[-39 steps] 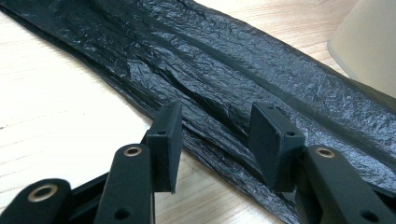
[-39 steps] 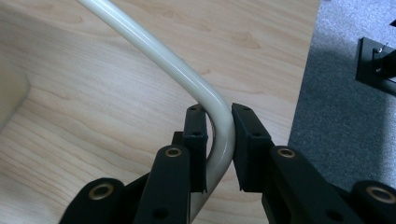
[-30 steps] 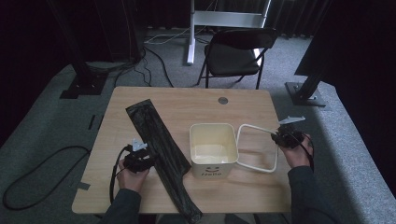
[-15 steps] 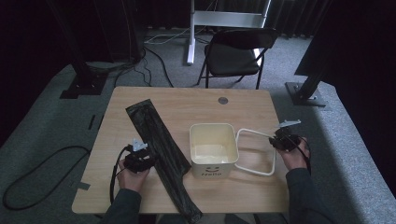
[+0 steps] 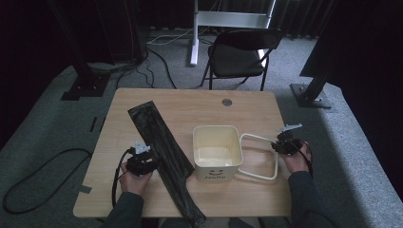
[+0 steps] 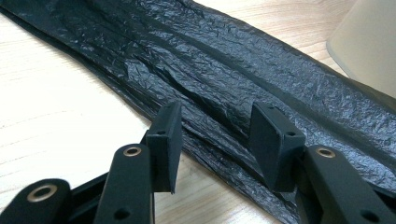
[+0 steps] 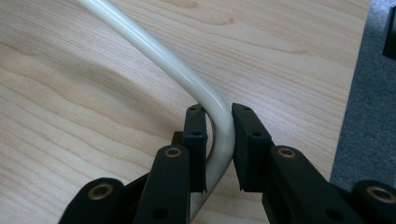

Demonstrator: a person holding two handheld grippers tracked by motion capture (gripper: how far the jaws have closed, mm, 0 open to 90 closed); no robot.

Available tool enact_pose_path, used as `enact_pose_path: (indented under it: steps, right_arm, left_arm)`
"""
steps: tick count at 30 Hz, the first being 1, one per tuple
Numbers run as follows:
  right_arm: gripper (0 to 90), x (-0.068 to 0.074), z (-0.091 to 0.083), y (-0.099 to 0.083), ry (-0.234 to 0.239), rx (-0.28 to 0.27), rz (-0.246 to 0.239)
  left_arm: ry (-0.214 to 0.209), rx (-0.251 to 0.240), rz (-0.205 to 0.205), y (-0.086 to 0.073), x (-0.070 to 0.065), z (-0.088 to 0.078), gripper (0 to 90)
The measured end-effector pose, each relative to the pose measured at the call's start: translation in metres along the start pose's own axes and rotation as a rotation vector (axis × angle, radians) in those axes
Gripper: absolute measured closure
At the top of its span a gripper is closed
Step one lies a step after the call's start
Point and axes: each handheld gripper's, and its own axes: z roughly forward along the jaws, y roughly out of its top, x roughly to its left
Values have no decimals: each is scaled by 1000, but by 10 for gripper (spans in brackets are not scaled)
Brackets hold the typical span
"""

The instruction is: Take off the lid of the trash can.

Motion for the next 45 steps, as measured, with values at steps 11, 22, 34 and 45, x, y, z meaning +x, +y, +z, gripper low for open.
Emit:
enact_pose_path:
  steps: [11,22,34,45]
  right_arm:
    - [765,-1,10,-1,5,13,6]
    - [762,1,17,-2,14,12,8]
    - [764,9,21,4,28,22,-5]
    - [758,11,23,5,14,33,-19]
  left_arm:
    - [-1,-3,-1,0,0,0,551]
    - [-3,-4,-1,0,0,0,550]
    - [-1,-7,0,0,0,-1,550]
    - [-4,-11,-4,0,0,-1,548]
